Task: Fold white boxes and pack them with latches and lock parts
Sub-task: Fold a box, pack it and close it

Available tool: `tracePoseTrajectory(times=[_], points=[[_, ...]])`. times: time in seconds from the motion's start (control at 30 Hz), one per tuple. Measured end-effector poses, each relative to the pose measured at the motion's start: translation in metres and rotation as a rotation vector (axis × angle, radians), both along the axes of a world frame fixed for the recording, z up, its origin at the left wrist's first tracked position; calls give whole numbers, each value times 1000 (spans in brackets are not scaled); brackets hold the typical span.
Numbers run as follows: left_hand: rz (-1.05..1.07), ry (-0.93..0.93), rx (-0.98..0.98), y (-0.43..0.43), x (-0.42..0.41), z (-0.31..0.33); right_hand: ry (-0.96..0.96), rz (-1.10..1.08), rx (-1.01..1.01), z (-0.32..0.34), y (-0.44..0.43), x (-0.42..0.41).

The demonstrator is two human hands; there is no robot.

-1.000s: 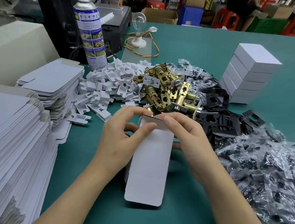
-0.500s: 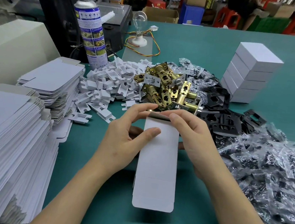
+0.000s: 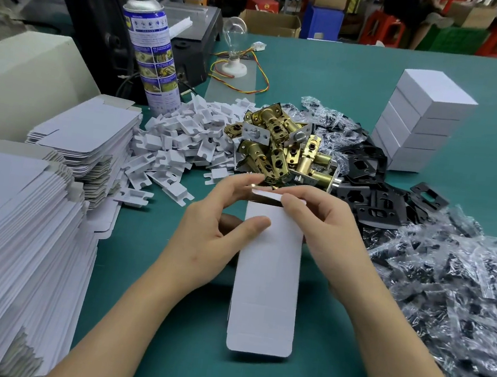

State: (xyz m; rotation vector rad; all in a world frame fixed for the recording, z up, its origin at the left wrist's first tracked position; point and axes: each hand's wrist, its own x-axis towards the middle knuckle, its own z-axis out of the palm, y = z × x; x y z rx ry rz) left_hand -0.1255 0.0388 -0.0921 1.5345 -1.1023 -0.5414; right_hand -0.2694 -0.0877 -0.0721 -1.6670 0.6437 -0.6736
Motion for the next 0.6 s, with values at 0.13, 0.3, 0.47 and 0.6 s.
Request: tracePoseTrajectory(times=[0.13, 0.3, 0.47, 0.6], points=[[-52, 16, 1, 0, -2, 2, -16, -9, -1, 0, -1, -2], [-55, -27, -14, 0, -4, 3, -35, 1, -9, 0, -2, -1], [-59, -70, -6, 1, -5, 2, -15, 30, 61, 3, -4, -3], [-100, -72, 10, 1, -6, 3, 9, 56, 102, 5, -6, -5]])
